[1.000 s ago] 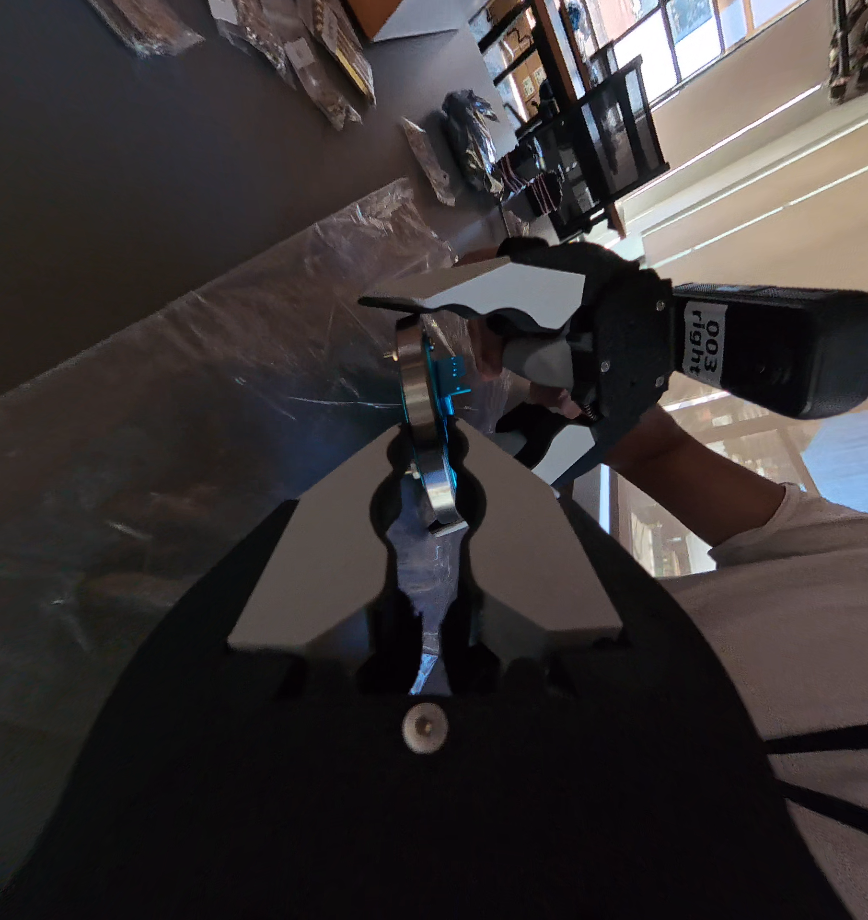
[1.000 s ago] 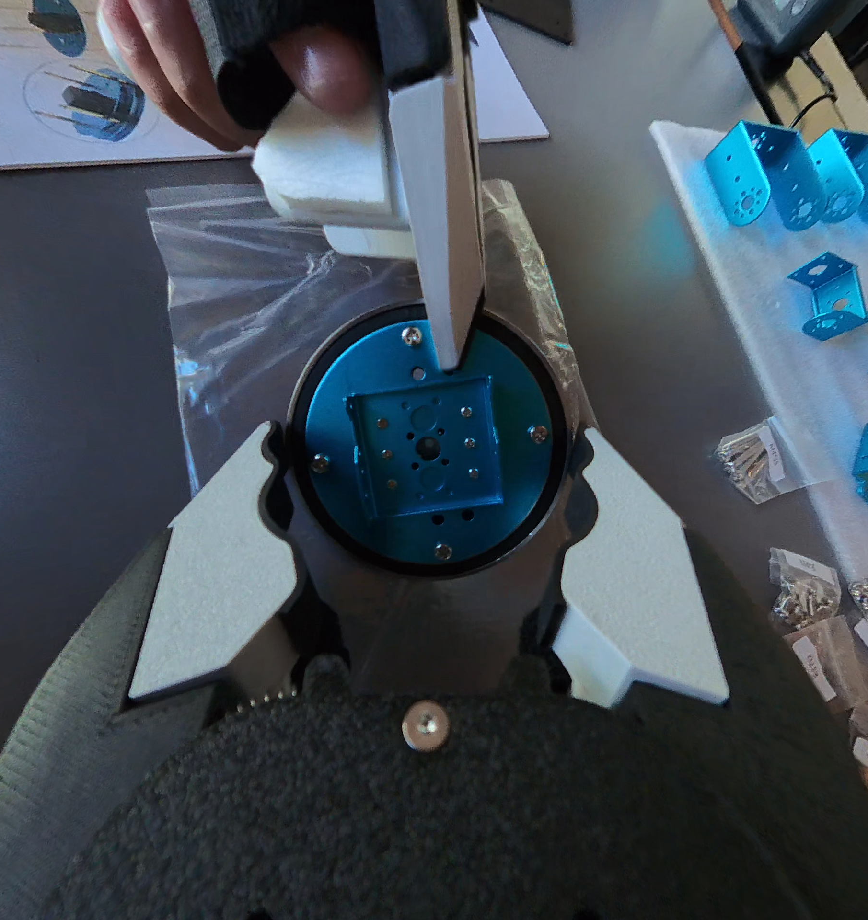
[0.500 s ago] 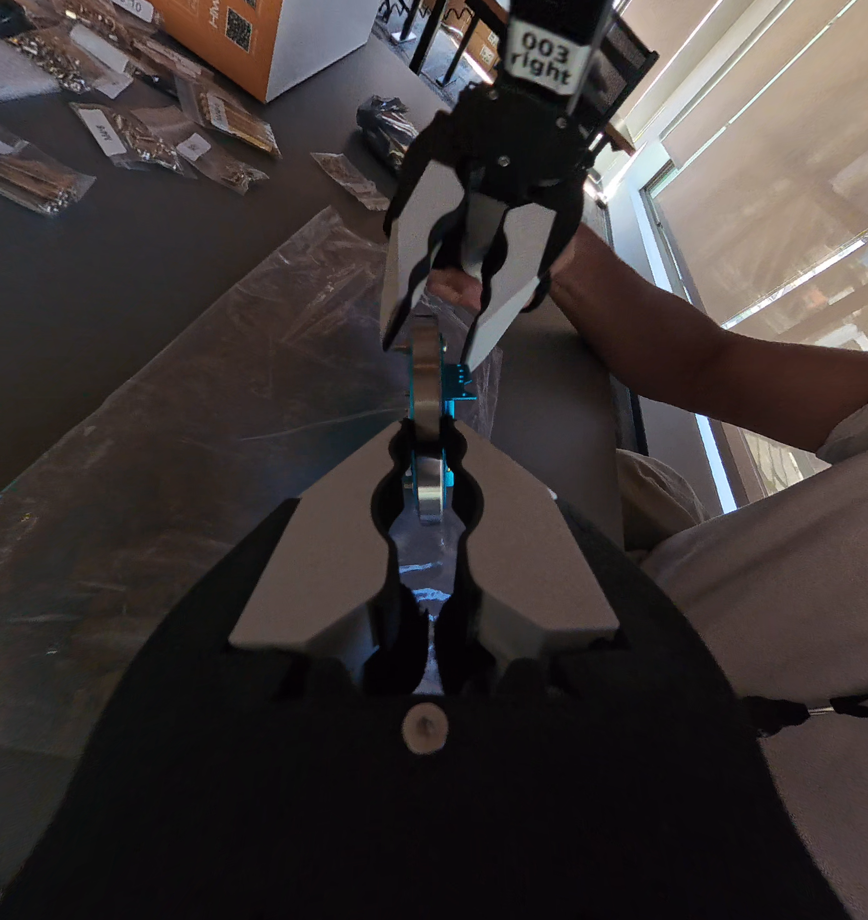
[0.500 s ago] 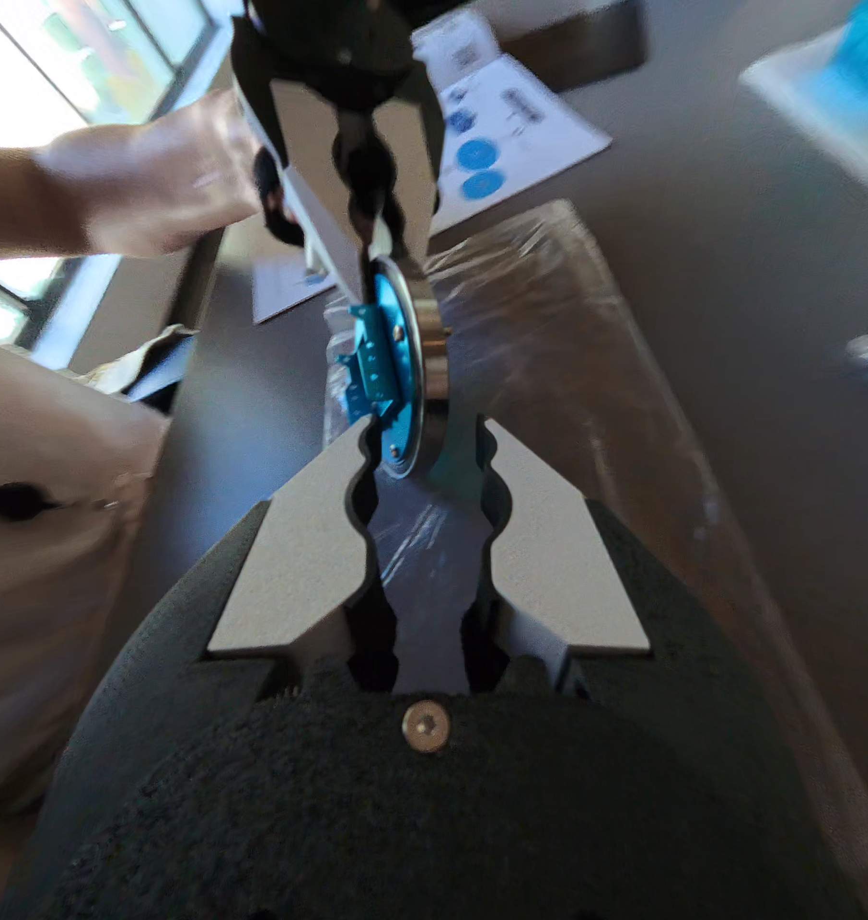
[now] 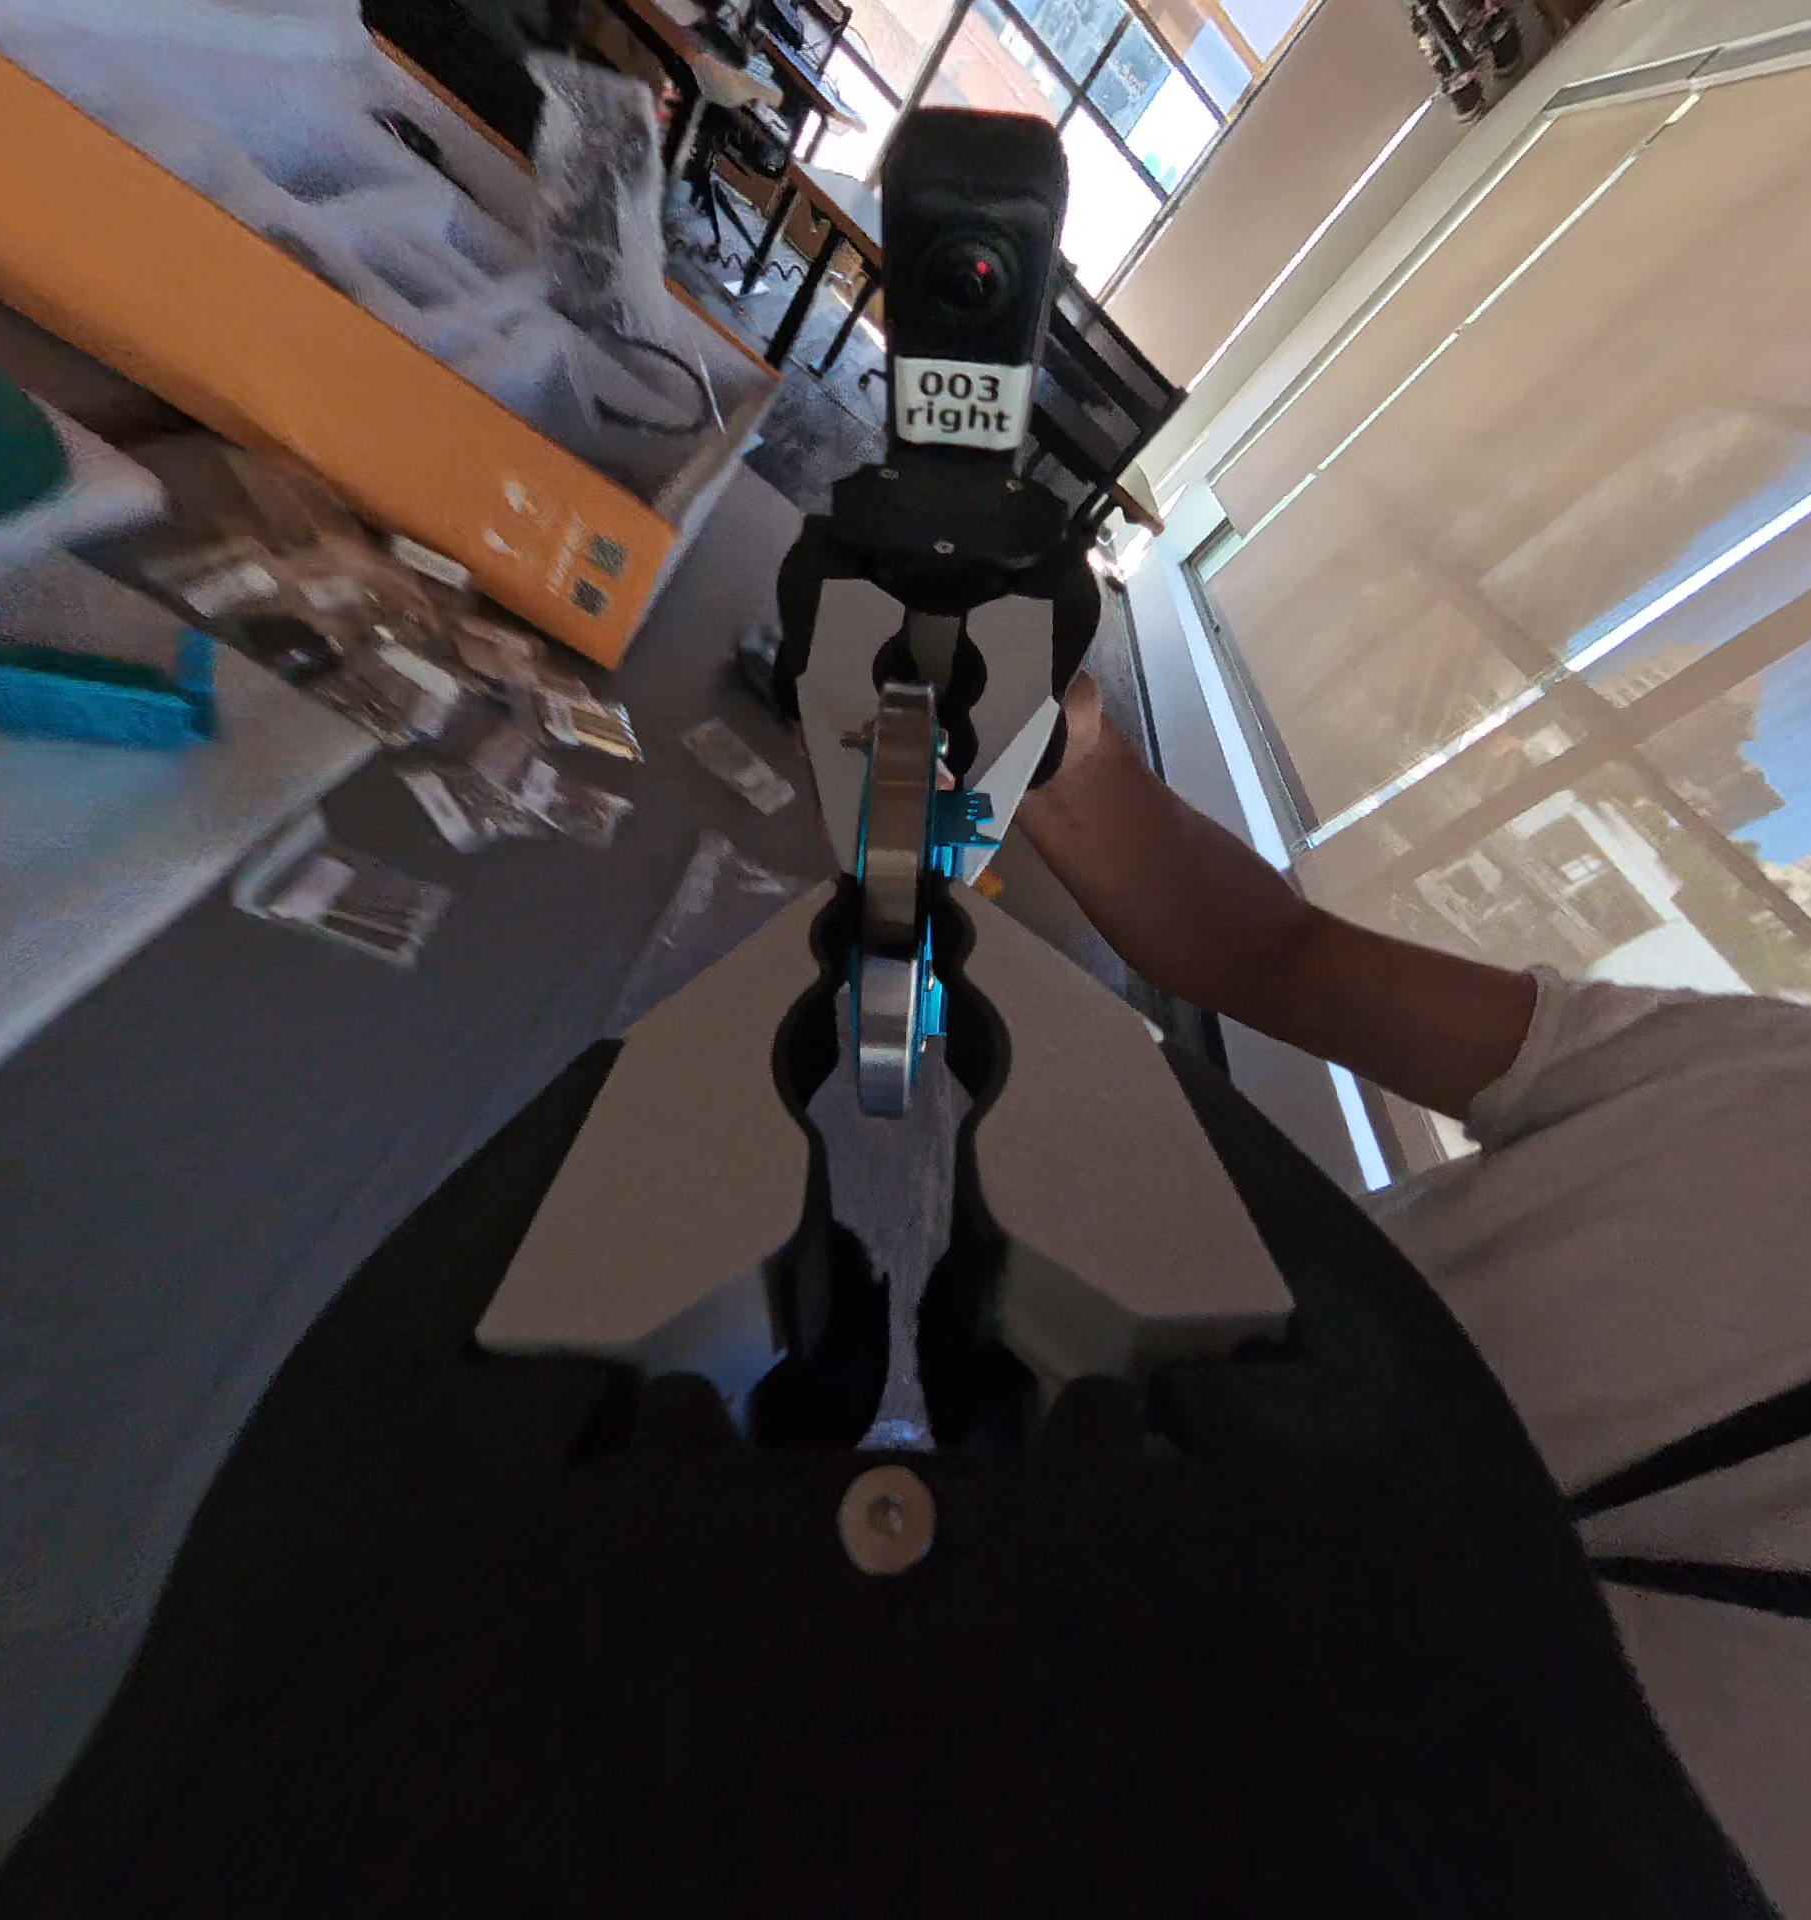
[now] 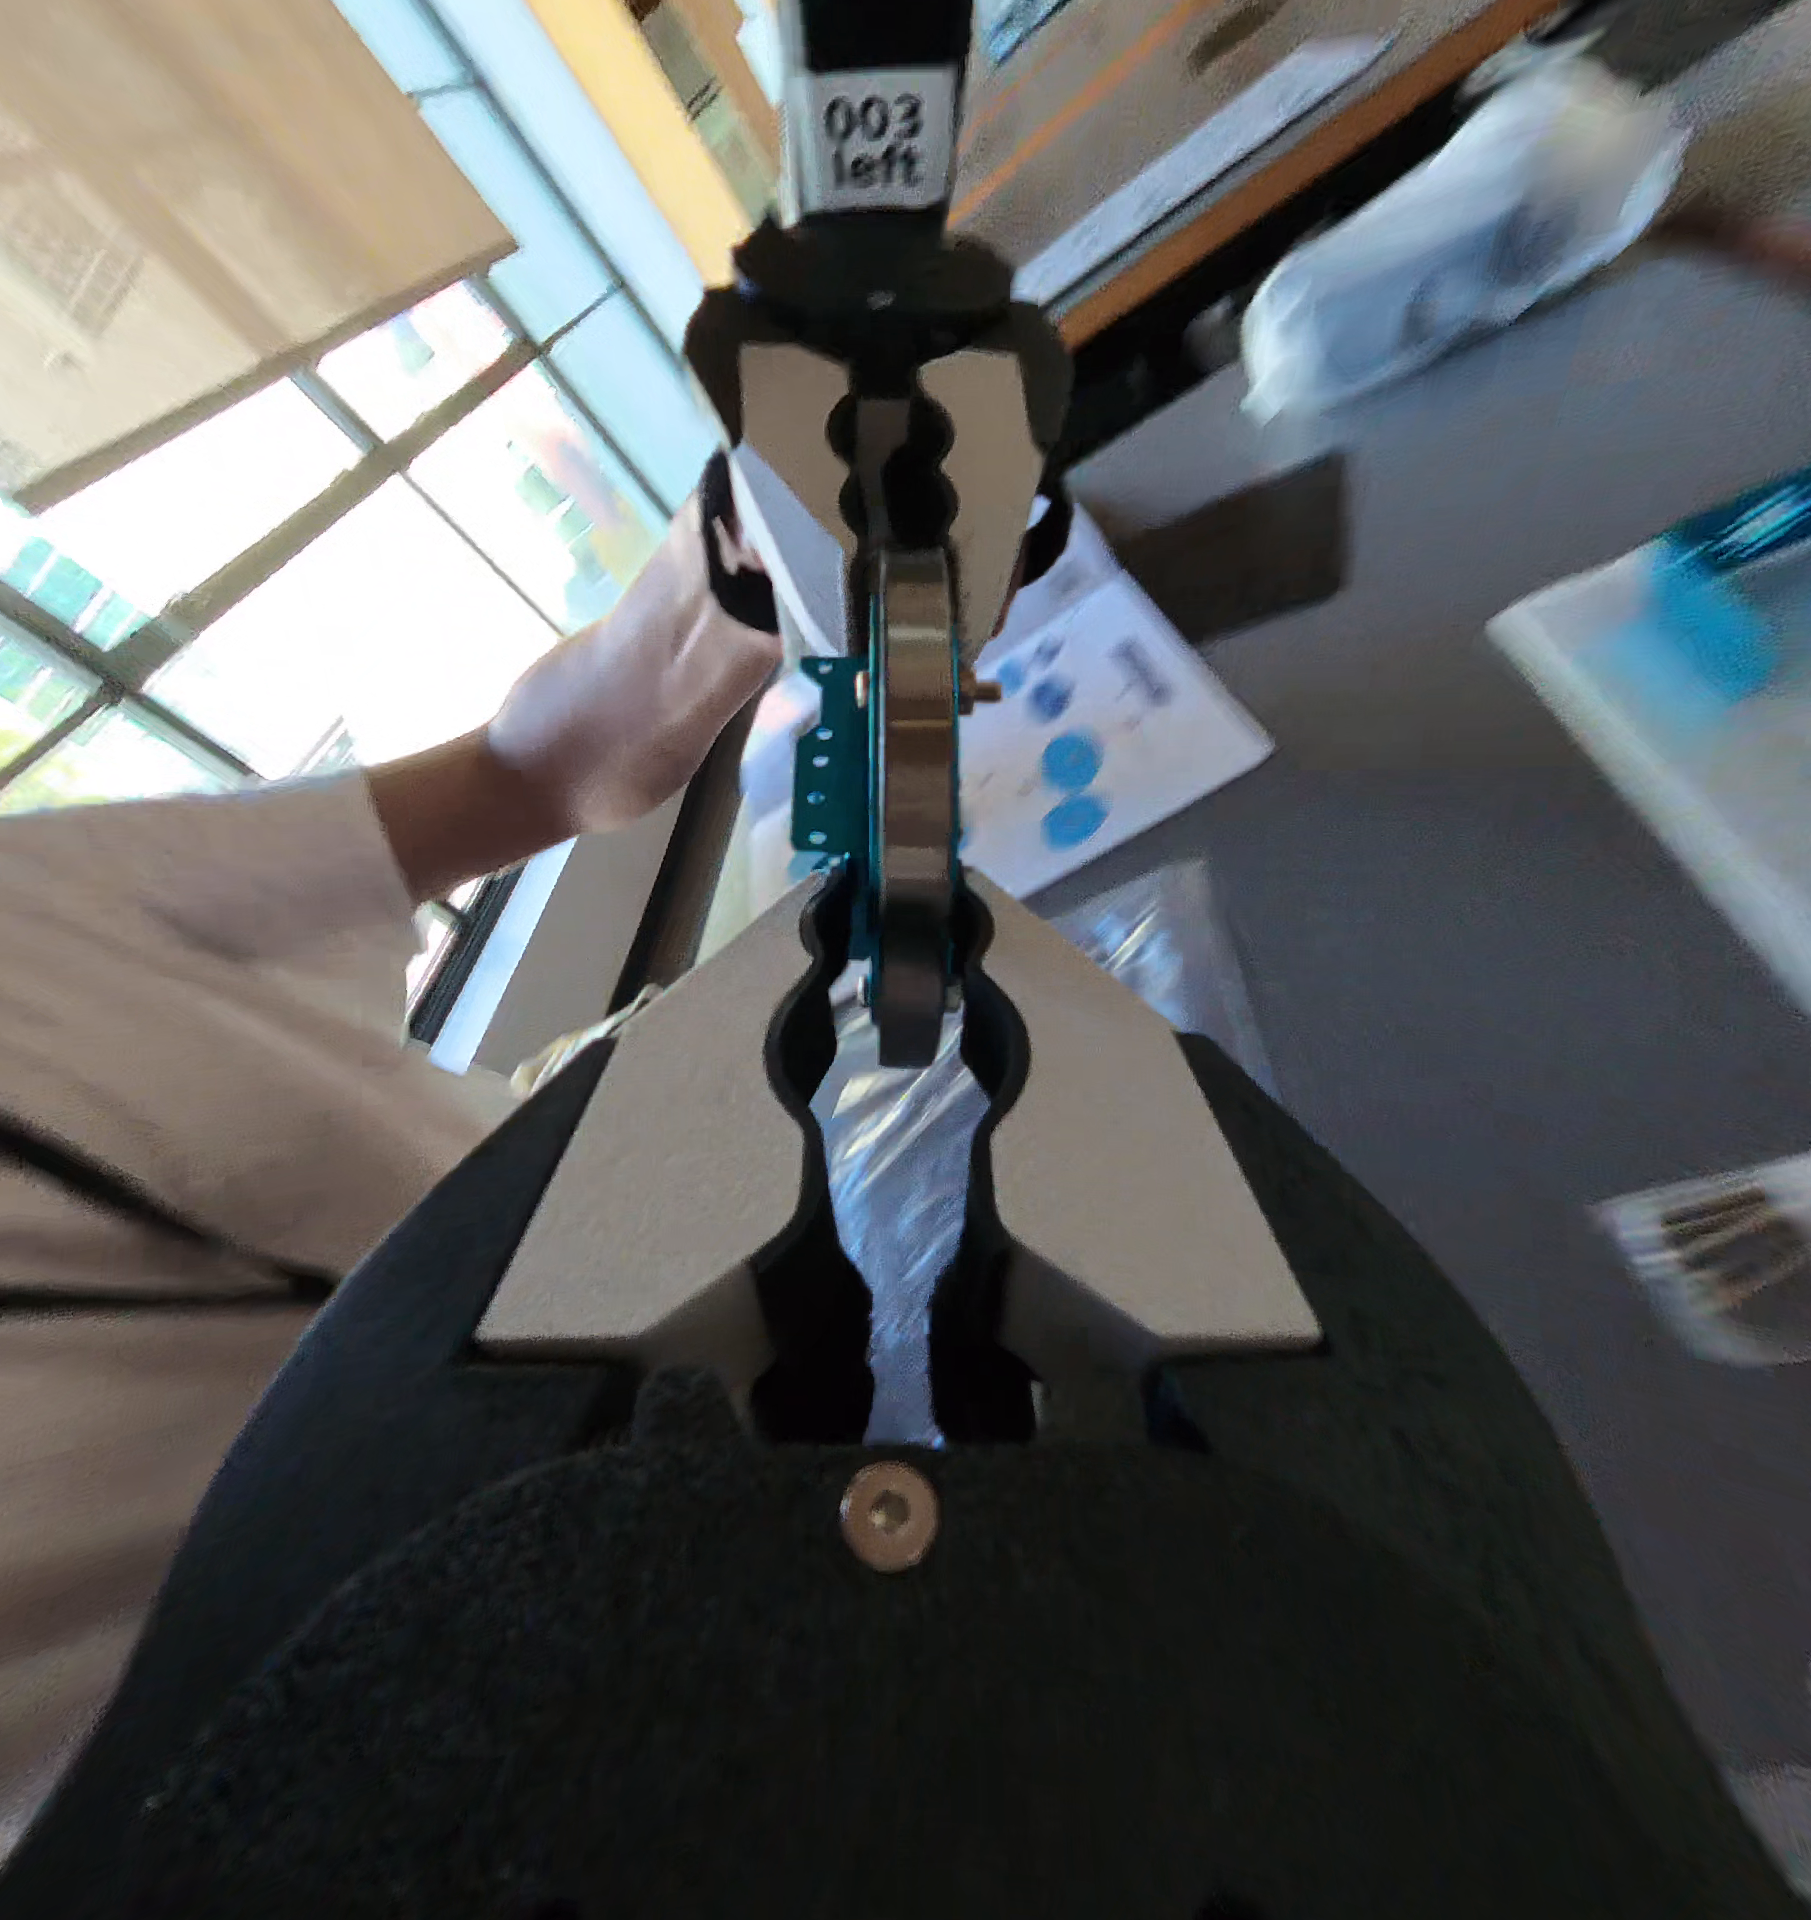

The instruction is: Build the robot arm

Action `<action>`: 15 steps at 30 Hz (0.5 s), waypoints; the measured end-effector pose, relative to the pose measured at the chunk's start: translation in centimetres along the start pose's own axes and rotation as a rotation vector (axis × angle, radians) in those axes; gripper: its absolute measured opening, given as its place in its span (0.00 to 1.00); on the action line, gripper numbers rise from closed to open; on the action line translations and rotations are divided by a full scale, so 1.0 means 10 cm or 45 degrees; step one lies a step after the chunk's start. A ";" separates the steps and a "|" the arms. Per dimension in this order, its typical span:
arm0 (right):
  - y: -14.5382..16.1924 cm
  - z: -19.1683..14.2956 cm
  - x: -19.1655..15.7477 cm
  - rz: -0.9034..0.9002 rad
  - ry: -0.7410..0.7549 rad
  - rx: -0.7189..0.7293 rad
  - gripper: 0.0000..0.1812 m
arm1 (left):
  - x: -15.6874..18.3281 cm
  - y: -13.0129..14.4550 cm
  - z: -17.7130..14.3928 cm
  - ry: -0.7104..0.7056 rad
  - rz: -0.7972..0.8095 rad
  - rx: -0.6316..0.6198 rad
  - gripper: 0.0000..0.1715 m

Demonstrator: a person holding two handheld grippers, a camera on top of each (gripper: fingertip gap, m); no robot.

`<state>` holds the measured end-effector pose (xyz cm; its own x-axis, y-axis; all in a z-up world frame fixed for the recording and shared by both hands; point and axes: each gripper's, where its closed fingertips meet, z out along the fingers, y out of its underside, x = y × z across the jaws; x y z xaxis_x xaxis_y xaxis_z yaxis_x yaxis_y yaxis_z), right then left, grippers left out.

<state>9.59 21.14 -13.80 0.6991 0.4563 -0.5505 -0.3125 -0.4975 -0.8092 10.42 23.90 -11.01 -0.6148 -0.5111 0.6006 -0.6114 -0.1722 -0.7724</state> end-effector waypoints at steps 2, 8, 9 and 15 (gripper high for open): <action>-0.57 -0.17 0.35 0.030 0.109 0.134 0.11 | -0.28 -0.52 -0.04 -0.063 -0.036 -0.005 0.07; -1.52 -0.51 1.79 0.204 0.242 0.111 0.15 | -1.61 -1.54 -0.04 -0.179 -0.253 0.032 0.07; -1.56 -0.52 2.05 0.251 0.250 0.074 0.16 | -1.86 -1.60 -0.03 -0.174 -0.305 0.039 0.07; -1.37 -0.37 3.18 0.456 0.208 -0.186 0.17 | -2.99 -1.44 -0.06 -0.132 -0.502 -0.019 0.07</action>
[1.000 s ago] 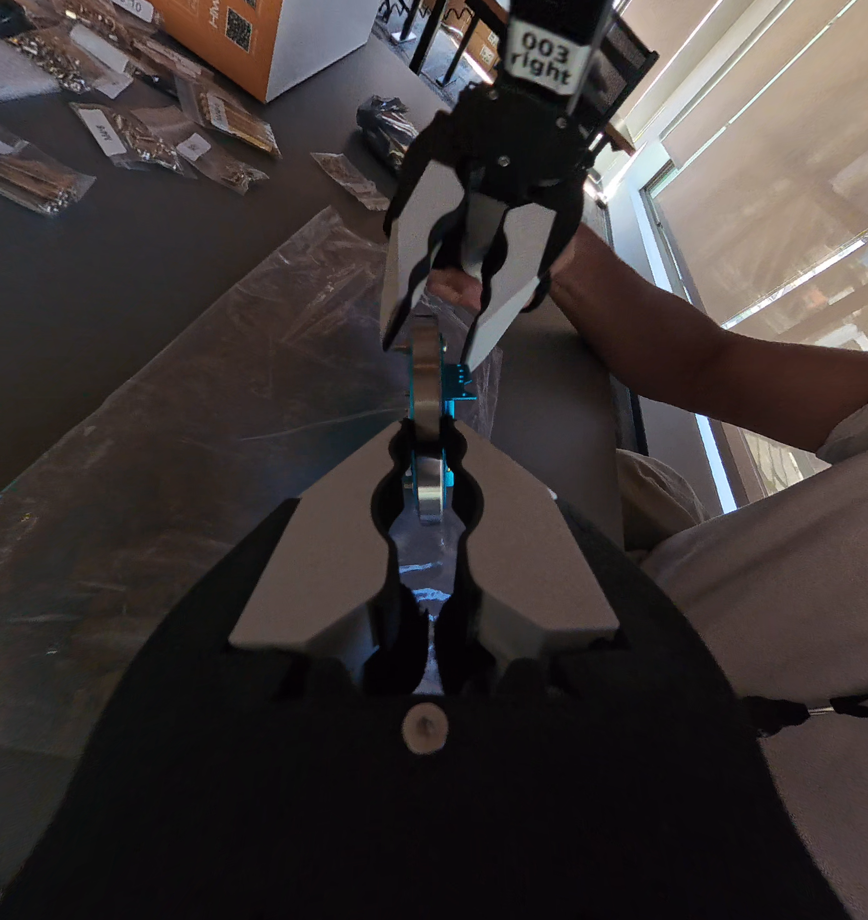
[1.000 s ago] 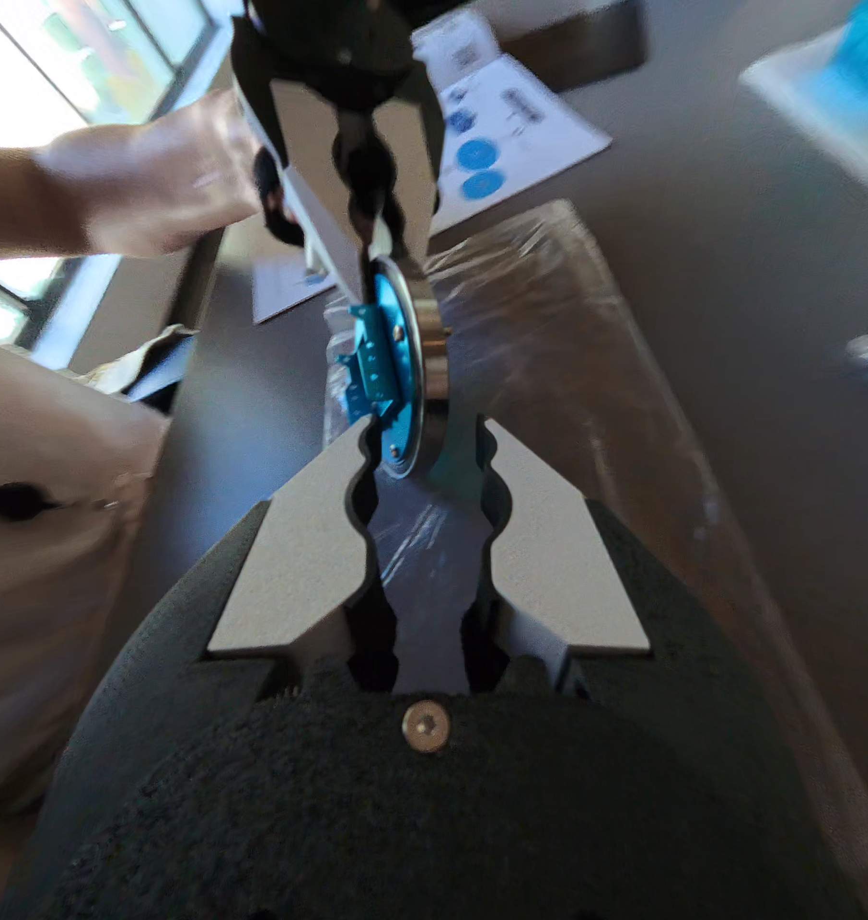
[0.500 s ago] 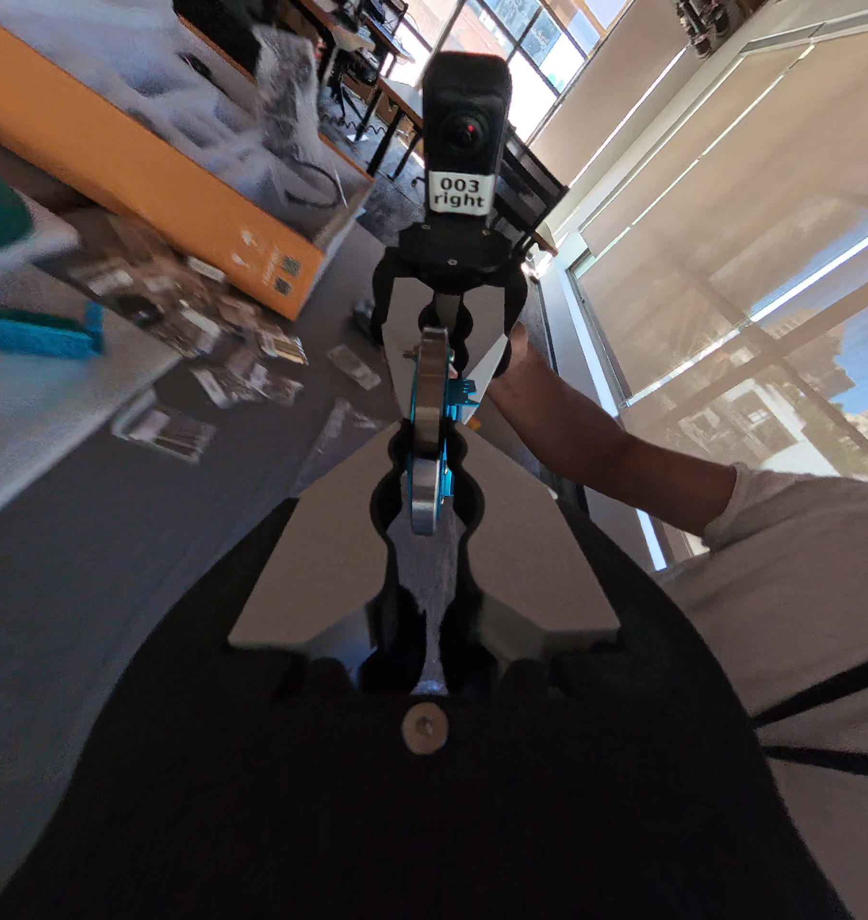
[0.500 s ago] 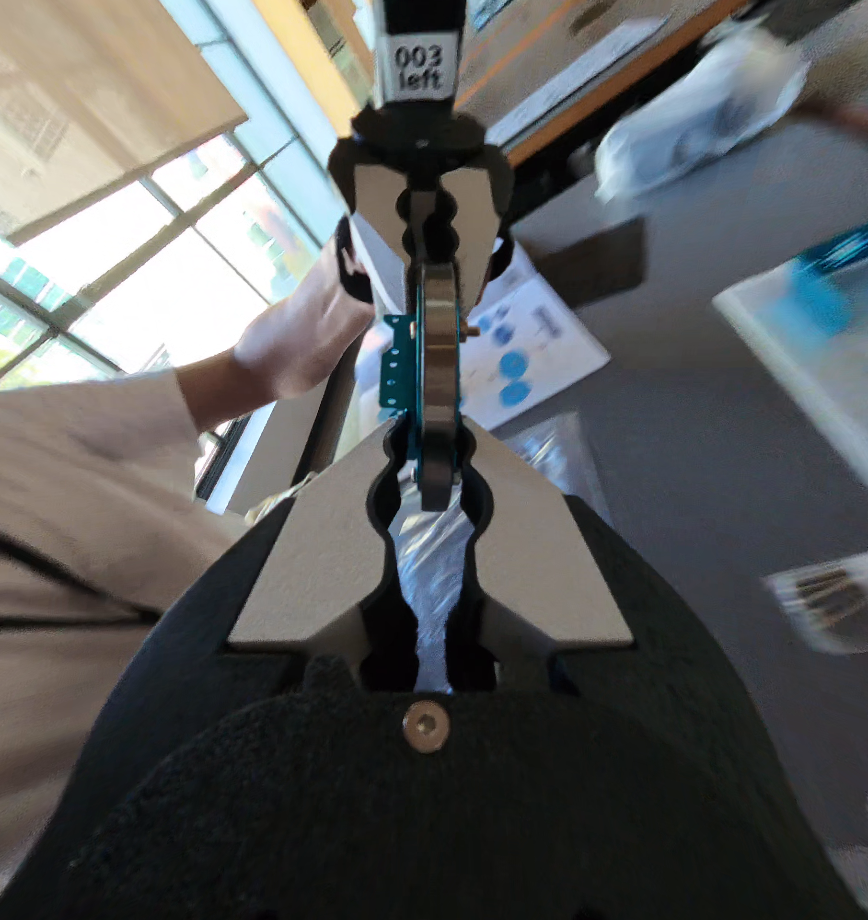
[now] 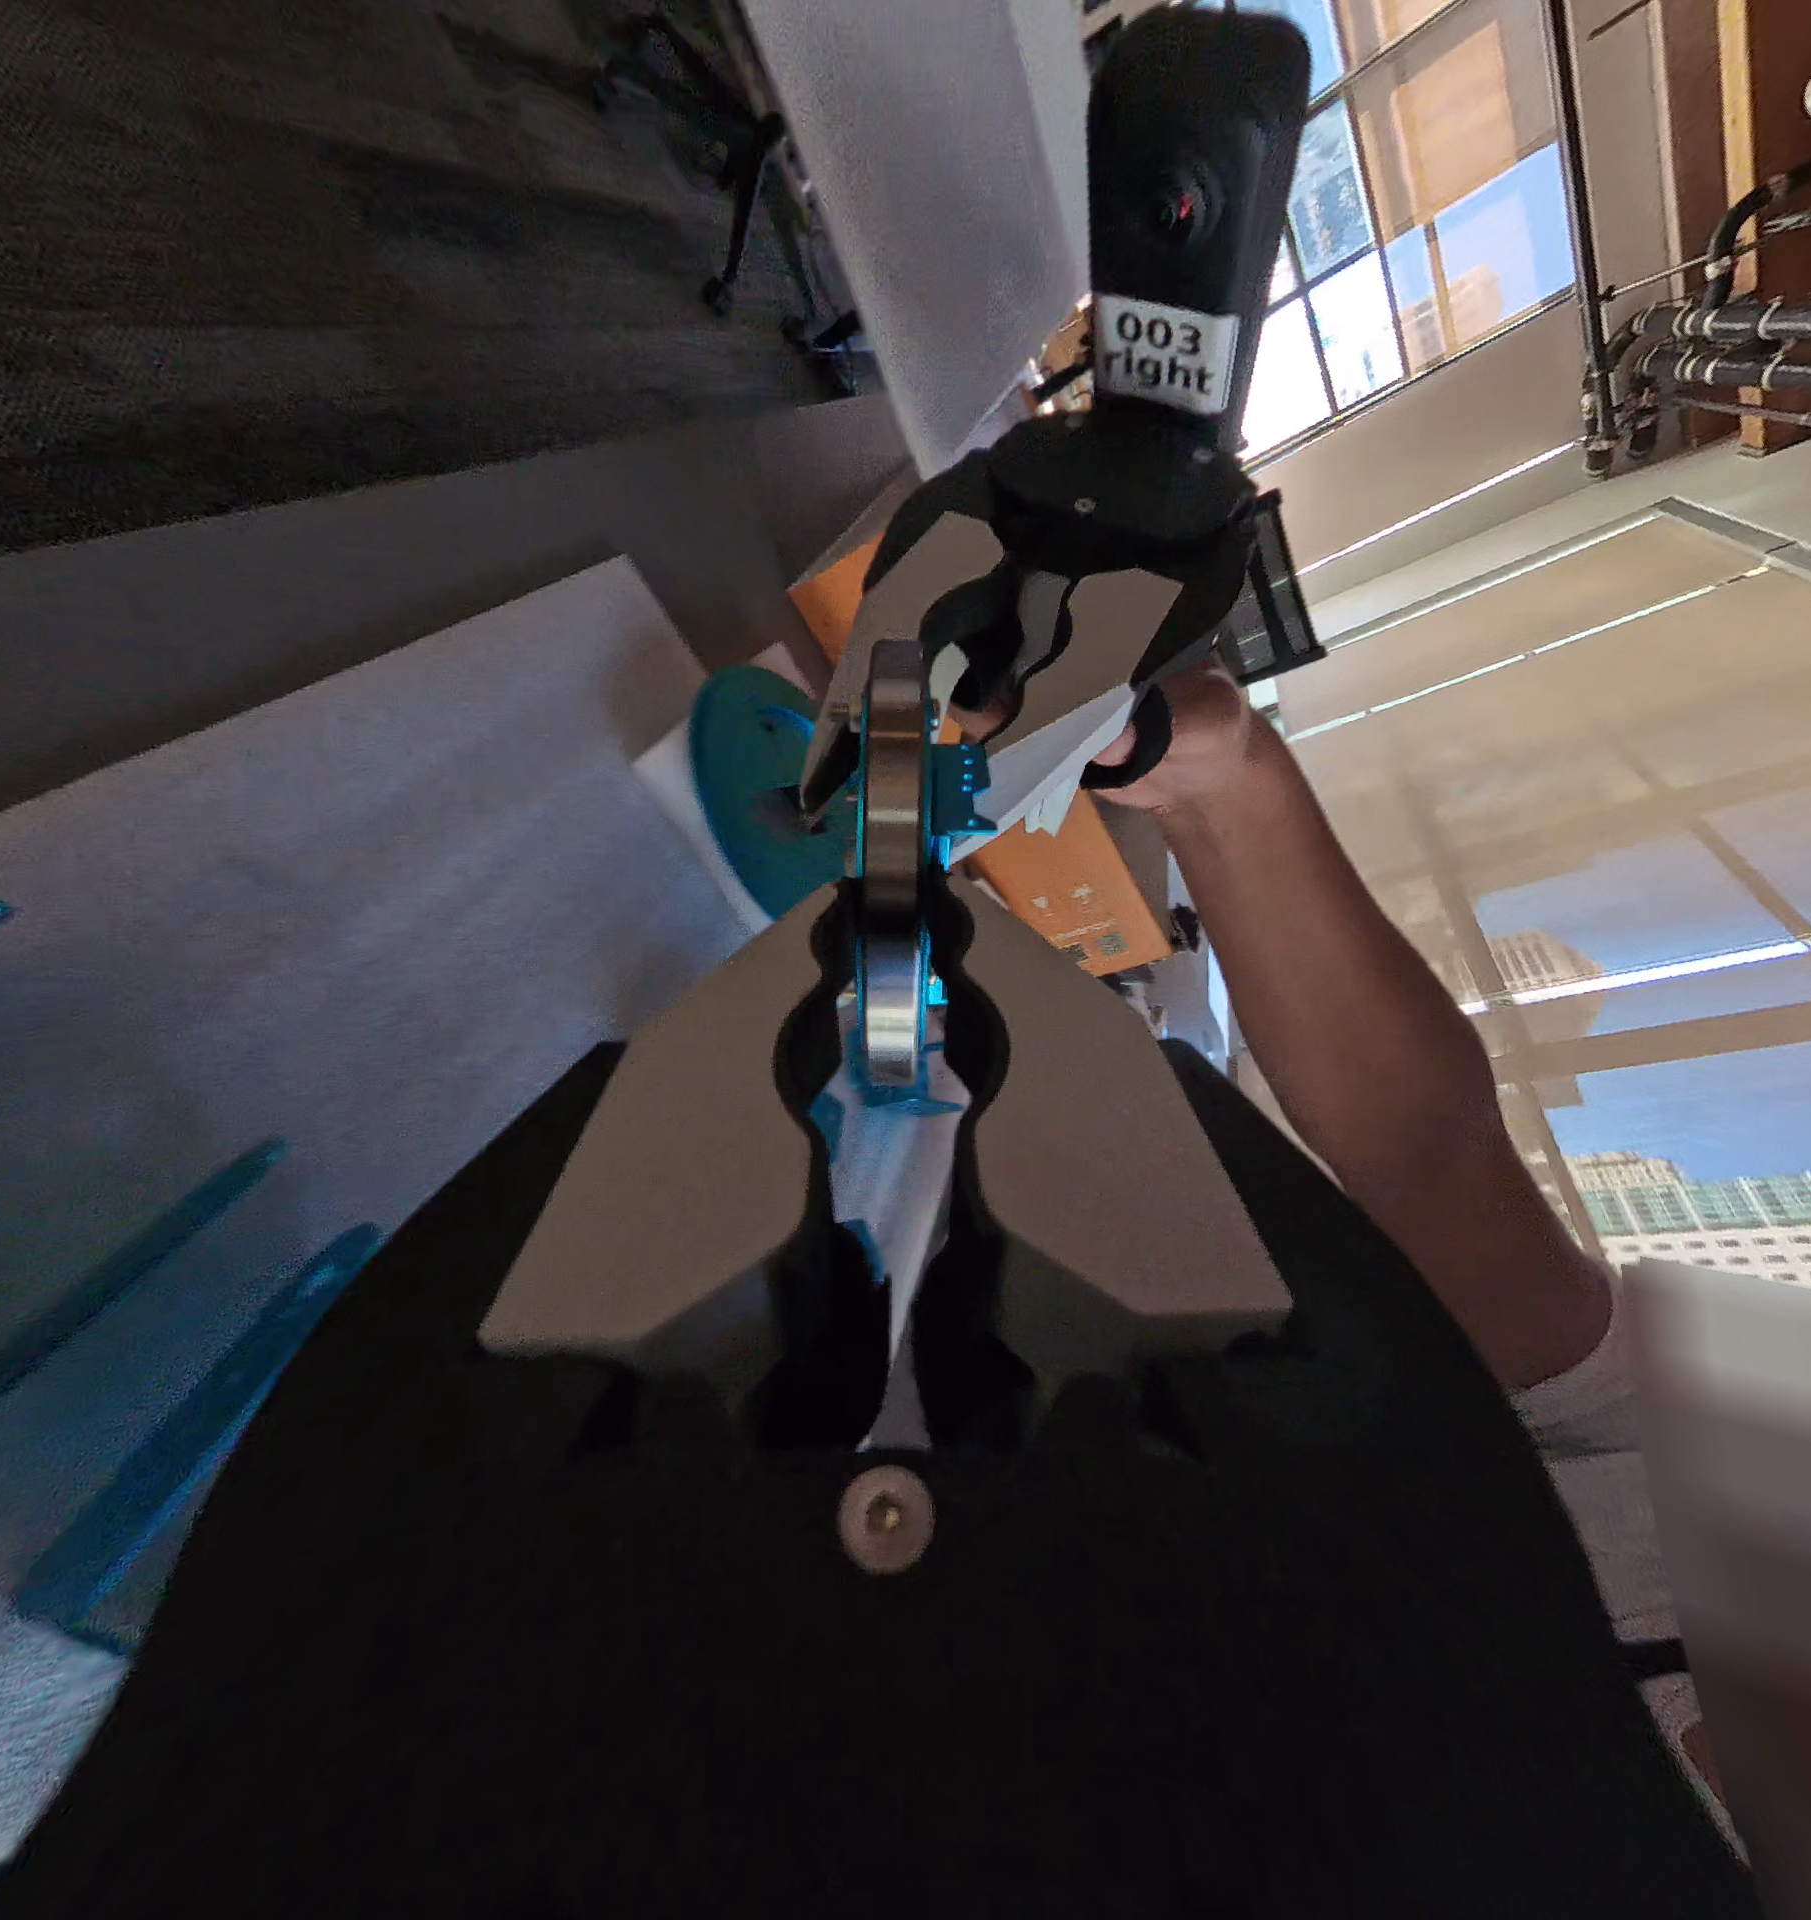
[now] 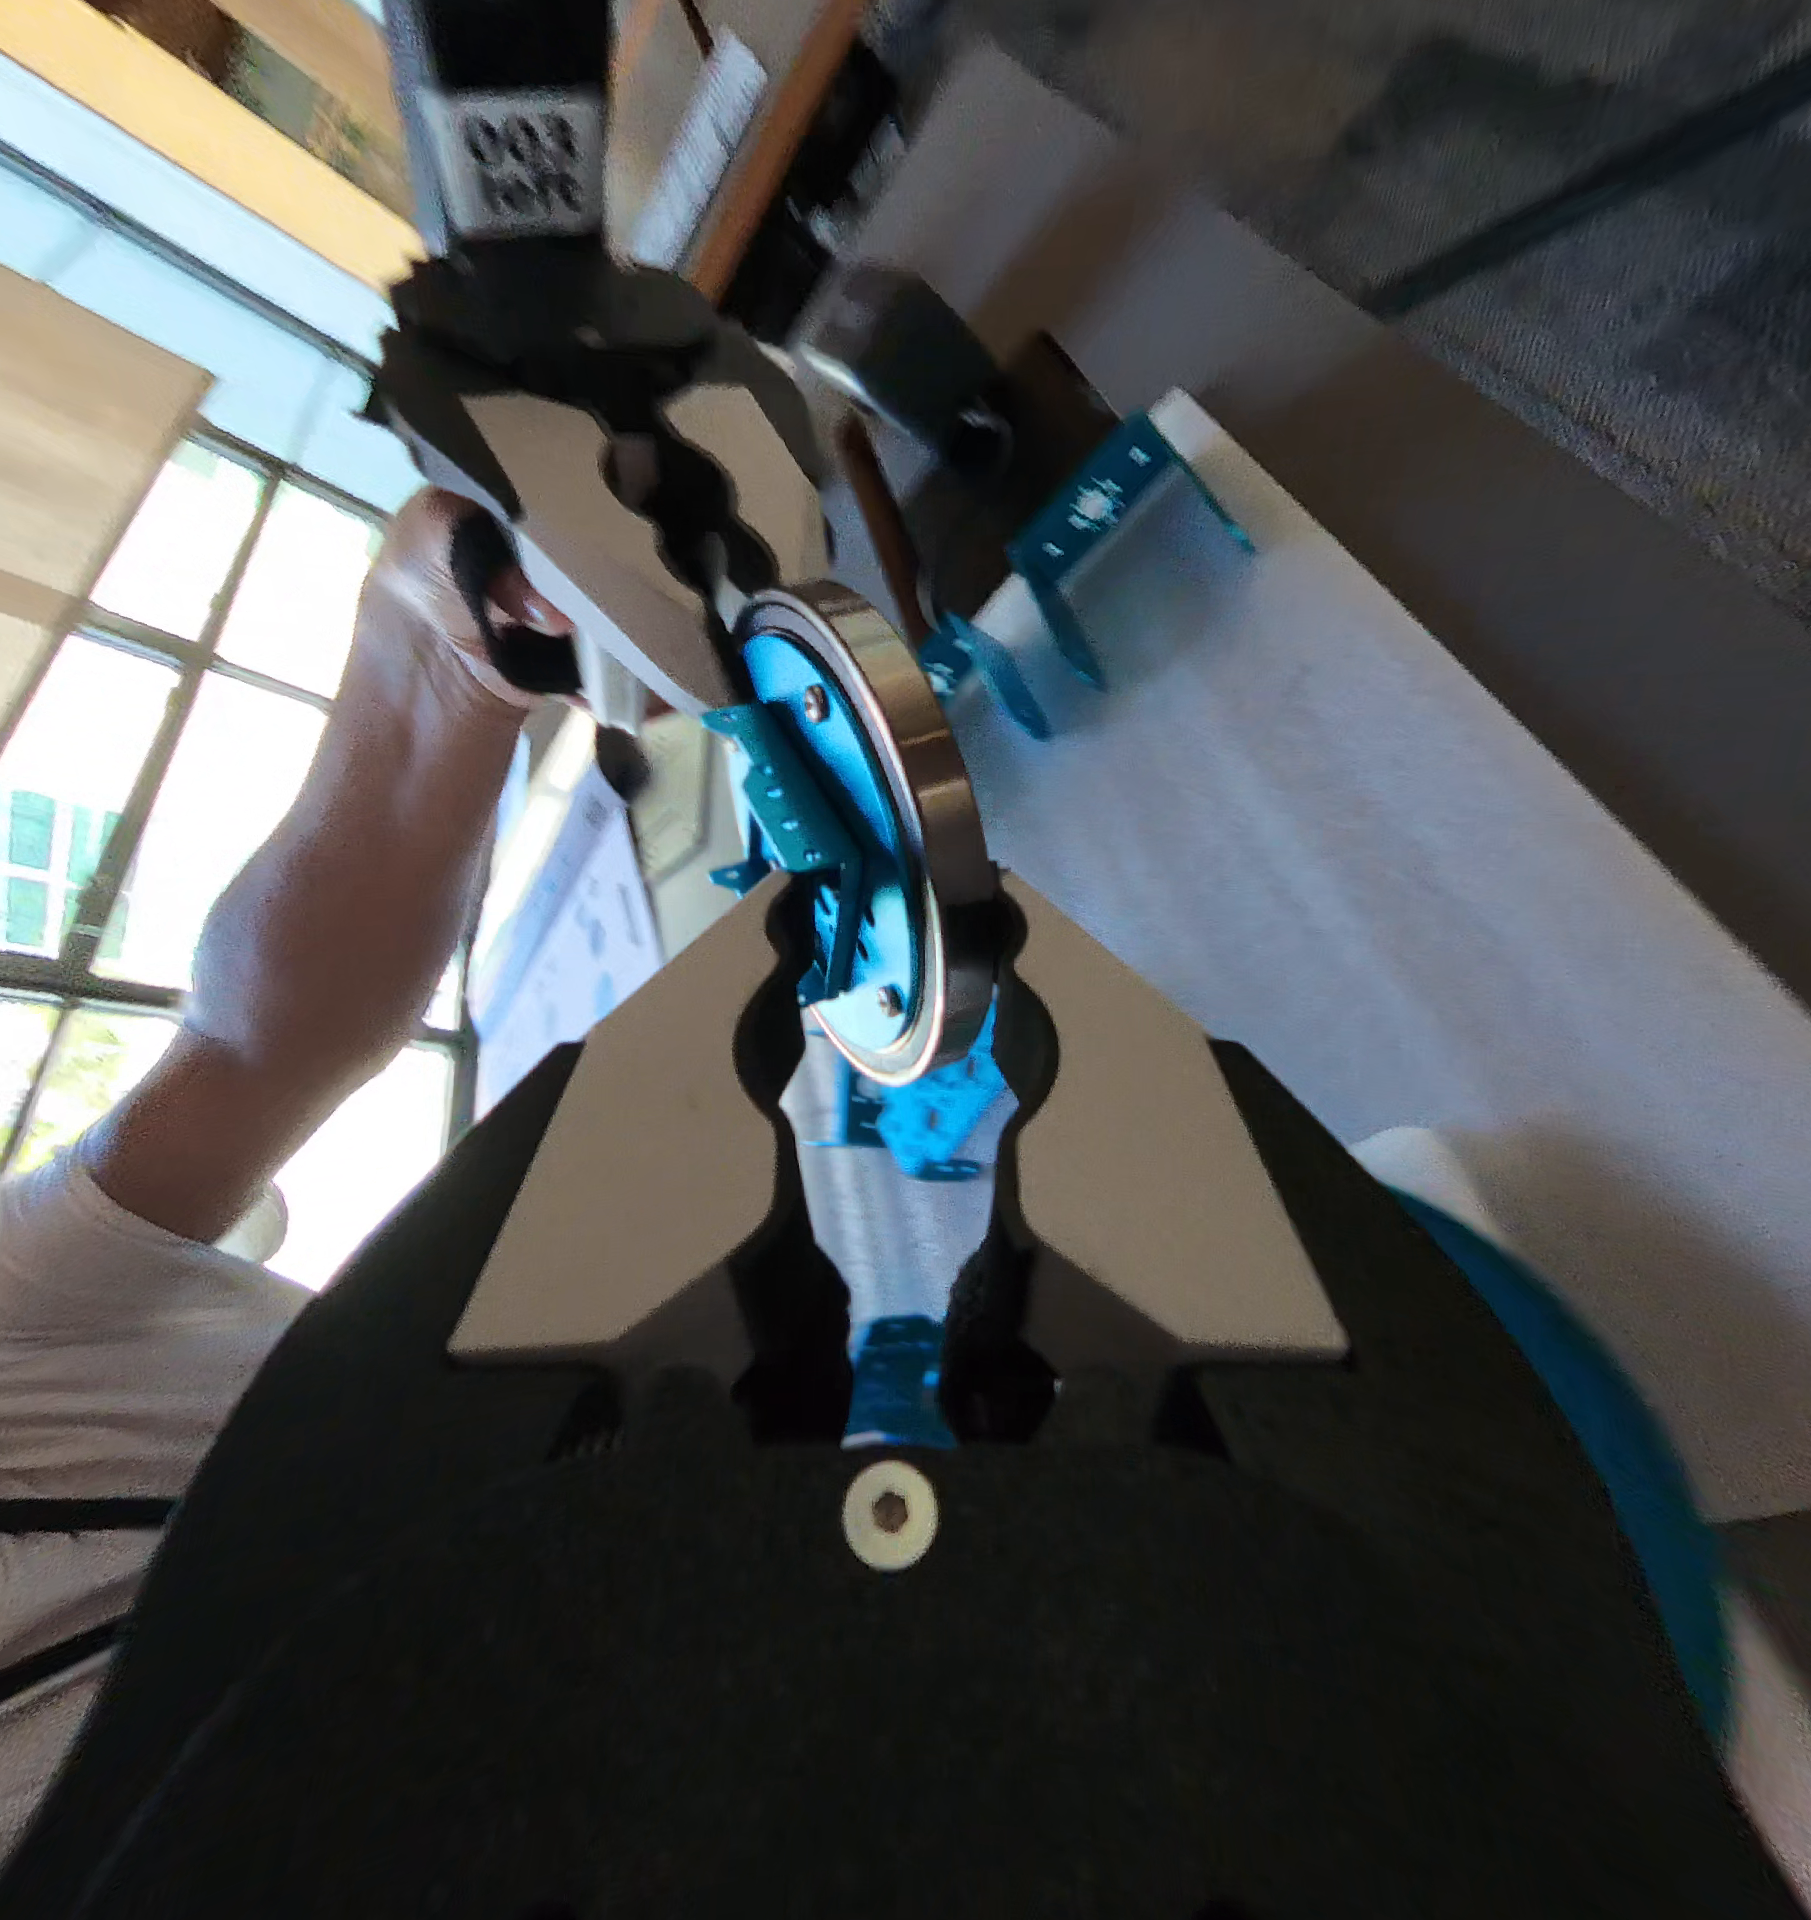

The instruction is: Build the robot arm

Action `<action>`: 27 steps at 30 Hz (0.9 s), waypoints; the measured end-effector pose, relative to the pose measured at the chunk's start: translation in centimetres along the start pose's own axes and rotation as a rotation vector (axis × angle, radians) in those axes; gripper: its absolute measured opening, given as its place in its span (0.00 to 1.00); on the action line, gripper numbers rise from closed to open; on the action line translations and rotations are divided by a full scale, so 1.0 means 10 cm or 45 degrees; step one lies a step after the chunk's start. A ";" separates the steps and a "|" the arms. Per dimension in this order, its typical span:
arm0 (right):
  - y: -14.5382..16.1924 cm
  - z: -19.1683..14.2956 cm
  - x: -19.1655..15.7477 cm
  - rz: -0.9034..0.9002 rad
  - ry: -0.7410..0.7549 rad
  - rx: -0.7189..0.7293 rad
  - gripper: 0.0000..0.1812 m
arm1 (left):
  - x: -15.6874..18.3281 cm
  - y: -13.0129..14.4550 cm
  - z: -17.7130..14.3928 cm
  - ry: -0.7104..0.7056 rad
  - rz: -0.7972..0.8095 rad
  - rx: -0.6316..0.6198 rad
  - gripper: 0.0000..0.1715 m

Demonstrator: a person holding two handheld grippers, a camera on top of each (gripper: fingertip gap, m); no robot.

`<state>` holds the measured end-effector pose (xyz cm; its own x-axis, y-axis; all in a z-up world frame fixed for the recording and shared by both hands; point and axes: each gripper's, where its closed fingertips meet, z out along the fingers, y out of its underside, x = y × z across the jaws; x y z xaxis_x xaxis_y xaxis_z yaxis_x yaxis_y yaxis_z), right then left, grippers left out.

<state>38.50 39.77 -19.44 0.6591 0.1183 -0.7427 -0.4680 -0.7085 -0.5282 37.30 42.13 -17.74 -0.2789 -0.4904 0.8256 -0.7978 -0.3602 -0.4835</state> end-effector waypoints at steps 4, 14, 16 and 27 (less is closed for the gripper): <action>0.11 0.20 0.46 -0.009 0.104 -0.214 0.19 | -0.42 0.09 0.05 -0.075 -0.024 -0.079 0.07; 0.42 0.04 0.83 -0.189 0.579 -0.610 0.27 | -0.77 0.17 0.20 -0.173 -0.150 -0.139 0.07; 0.39 -0.03 0.77 -0.256 0.628 -0.598 0.27 | -0.81 0.16 0.20 -0.246 -0.136 -0.166 0.08; 0.45 -0.23 0.03 -0.407 0.630 -0.347 0.26 | -1.13 0.13 0.05 -0.946 0.305 -0.453 0.16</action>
<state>37.98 34.95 -21.13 0.9649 0.0644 -0.2547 -0.0805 -0.8504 -0.5199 39.68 46.78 -27.88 -0.1382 -0.9588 0.2481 -0.9168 0.0291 -0.3983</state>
